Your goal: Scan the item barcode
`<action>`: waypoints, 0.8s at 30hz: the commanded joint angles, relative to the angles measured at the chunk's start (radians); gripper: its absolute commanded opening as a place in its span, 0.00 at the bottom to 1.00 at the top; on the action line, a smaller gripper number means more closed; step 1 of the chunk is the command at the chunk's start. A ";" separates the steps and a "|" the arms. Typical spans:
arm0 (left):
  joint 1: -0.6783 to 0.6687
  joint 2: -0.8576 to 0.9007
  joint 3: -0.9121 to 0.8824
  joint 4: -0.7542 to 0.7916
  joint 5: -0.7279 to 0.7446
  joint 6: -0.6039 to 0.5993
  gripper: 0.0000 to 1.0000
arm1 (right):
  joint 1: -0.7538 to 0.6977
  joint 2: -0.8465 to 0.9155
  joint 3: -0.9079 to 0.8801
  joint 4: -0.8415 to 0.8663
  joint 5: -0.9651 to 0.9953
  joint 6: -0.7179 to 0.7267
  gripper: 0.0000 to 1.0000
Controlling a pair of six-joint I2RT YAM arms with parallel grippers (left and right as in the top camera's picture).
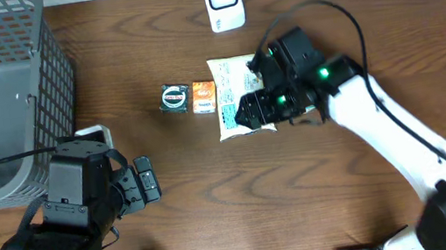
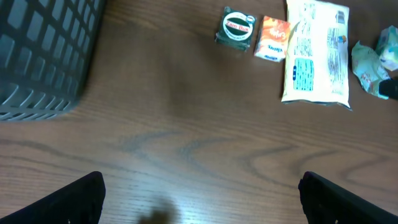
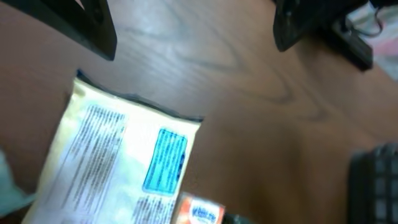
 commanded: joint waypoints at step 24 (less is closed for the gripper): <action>0.002 -0.002 -0.001 0.000 -0.001 0.002 0.98 | -0.286 0.237 0.167 -0.059 0.120 -0.215 0.74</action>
